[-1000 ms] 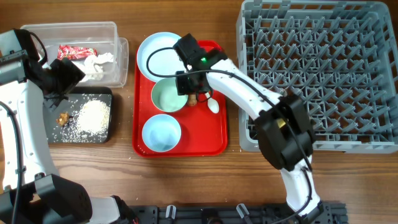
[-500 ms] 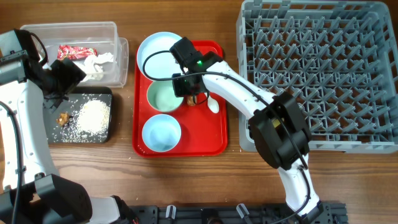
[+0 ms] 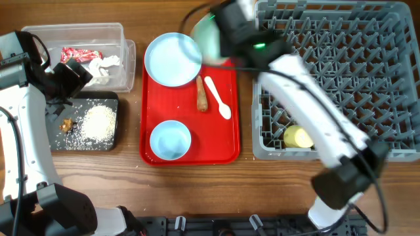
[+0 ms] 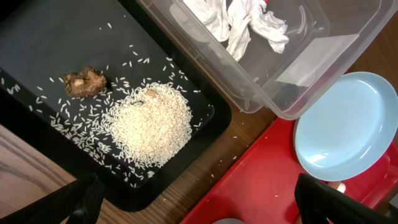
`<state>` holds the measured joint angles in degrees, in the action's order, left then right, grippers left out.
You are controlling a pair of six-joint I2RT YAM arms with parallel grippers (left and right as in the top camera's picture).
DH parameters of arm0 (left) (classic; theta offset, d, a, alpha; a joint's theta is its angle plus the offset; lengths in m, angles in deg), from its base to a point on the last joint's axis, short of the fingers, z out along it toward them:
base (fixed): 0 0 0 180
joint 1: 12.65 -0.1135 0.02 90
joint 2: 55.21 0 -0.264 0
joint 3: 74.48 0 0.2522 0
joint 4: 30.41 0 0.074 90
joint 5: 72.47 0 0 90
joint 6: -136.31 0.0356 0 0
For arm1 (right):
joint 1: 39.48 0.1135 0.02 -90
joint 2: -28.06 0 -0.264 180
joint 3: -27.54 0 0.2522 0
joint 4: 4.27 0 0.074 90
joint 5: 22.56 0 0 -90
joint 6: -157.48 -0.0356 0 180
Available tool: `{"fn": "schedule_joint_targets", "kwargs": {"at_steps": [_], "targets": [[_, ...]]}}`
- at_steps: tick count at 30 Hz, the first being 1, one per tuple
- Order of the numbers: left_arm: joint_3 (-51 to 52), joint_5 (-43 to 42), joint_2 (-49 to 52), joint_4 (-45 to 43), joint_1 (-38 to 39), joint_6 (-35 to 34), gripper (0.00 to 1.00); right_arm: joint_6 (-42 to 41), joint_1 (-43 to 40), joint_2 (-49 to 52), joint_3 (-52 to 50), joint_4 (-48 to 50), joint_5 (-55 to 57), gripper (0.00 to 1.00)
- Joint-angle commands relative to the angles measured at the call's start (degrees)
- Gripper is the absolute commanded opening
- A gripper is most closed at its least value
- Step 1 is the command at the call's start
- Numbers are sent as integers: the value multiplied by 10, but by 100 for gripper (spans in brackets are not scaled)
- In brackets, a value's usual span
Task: Sort waste into correct bins and load items into the dishwasher rack
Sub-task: 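Place the green bowl upright in the back of the dish rack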
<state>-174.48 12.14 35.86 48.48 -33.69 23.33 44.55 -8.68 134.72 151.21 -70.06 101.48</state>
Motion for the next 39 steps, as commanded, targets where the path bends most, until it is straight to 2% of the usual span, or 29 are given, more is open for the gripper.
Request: {"fn": "schedule_joint_targets", "kwargs": {"at_steps": [1,2,5,8,9,11,15,21,28,29,30,31,32,35,37,39], "targets": [[-8,1,-2,-2,-2,1,100,16,-73,19,2,38,266,4],[-8,1,-2,-2,-2,1,100,58,-102,33,2,70,272,4],[-8,1,-2,-2,-2,1,100,270,-166,94,2,188,259,4],[-8,1,-2,-2,-2,1,100,470,-179,157,2,326,266,4],[-8,1,-2,-2,-2,1,100,494,-176,169,2,361,266,4],[-8,1,-2,-1,-2,1,100,518,-165,186,2,403,261,4],[-8,1,-2,-1,-2,1,100,547,-152,215,2,400,250,4],[-8,1,-2,-1,-2,1,100,542,-130,239,2,314,246,4],[-8,1,-2,-2,-2,1,100,543,-71,241,2,268,237,5],[-8,1,-2,-2,-2,1,100,543,-64,241,2,257,237,25],[-8,1,-2,-2,-2,1,100,543,-60,241,2,252,237,50],[-8,1,-2,-2,-2,1,100,543,-55,241,2,250,237,80],[-8,1,-2,-2,-2,1,100,543,-50,241,2,251,237,100],[-8,1,-2,-2,-2,1,100,542,-40,235,2,276,237,100],[-8,1,-2,-2,-2,1,100,510,-33,209,3,310,228,100],[-8,1,-2,-2,-2,1,100,477,-26,157,3,295,132,100]]}}
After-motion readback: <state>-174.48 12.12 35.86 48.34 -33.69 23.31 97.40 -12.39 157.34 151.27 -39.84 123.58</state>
